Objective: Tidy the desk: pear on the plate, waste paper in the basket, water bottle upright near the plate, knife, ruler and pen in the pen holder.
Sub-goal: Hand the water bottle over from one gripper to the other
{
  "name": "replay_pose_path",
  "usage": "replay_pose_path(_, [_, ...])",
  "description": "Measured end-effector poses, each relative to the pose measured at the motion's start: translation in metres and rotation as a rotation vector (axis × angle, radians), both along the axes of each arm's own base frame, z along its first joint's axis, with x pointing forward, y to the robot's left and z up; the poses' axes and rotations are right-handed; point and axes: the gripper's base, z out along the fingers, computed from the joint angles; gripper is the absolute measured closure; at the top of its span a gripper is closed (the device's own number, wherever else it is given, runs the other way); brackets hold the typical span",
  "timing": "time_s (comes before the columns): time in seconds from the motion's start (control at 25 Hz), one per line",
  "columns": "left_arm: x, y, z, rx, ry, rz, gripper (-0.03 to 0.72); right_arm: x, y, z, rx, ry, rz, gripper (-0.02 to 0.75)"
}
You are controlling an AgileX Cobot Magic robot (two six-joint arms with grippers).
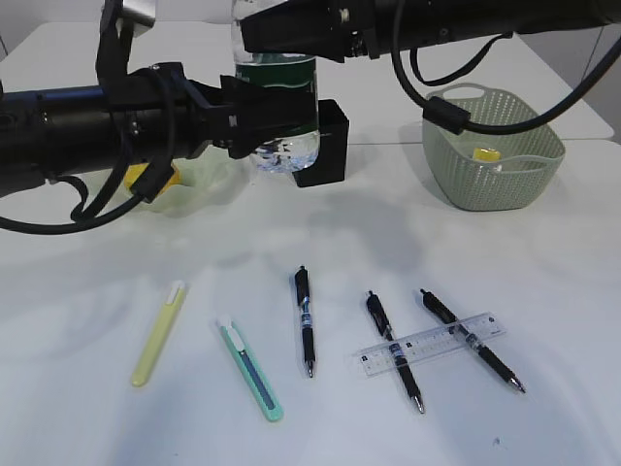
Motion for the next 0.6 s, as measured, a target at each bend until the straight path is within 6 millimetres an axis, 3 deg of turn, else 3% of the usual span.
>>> replay_pose_path(0.6, [0.0032, -0.0025, 0.0048, 0.01, -0.022, -0.004, 0.04, 0.0003, 0.0, 0.0004, 0.005, 0.003, -0.004, 0.306])
